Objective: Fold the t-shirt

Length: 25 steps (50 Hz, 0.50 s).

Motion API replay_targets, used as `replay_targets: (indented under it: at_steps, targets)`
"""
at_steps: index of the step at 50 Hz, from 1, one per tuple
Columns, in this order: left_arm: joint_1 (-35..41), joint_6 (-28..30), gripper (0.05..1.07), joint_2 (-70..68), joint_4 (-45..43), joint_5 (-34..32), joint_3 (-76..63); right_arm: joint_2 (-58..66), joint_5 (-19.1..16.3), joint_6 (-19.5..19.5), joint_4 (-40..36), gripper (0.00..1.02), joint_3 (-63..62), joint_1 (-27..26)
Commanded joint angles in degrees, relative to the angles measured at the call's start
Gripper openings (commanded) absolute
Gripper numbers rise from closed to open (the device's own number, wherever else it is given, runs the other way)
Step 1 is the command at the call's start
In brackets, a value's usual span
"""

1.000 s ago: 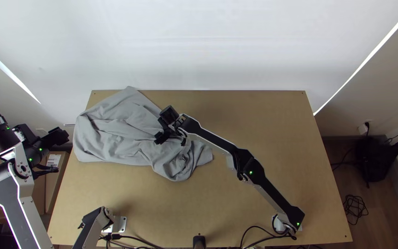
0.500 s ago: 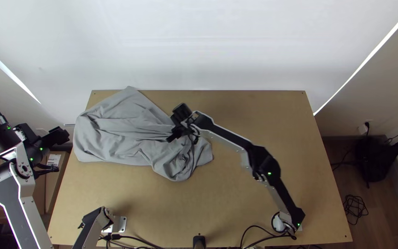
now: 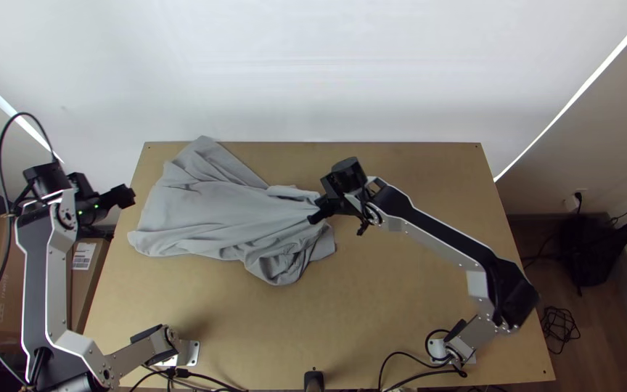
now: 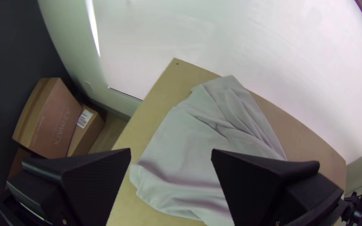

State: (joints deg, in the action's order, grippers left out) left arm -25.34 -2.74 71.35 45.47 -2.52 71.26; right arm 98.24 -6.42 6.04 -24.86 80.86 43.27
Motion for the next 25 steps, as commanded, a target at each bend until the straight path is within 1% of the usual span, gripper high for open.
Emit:
replay_targets:
  at_steps: [1,8,13,18,25]
  targets:
    - [3.37,-0.07,1.02,4.06,-1.26,-0.64,1.51,-5.95,0.88,1.16,0.96,0.02,-4.57,-1.08]
    - [7.24,-0.68,1.02,10.47,-2.85,-0.64,3.71,-11.22,1.14,1.25,3.07,0.02,-9.4,-1.08]
    - [7.68,-0.6,1.02,15.75,-3.2,-0.55,6.25,-14.48,1.14,2.04,3.42,0.02,-11.6,-1.08]
    - [7.76,-0.25,1.02,20.32,-5.31,-0.55,7.84,-17.38,1.14,3.1,3.42,0.02,-13.71,-1.08]
    - [7.94,-0.07,1.01,26.29,-7.5,-0.55,10.03,-20.01,1.14,3.1,3.42,0.02,-16.08,-1.08]
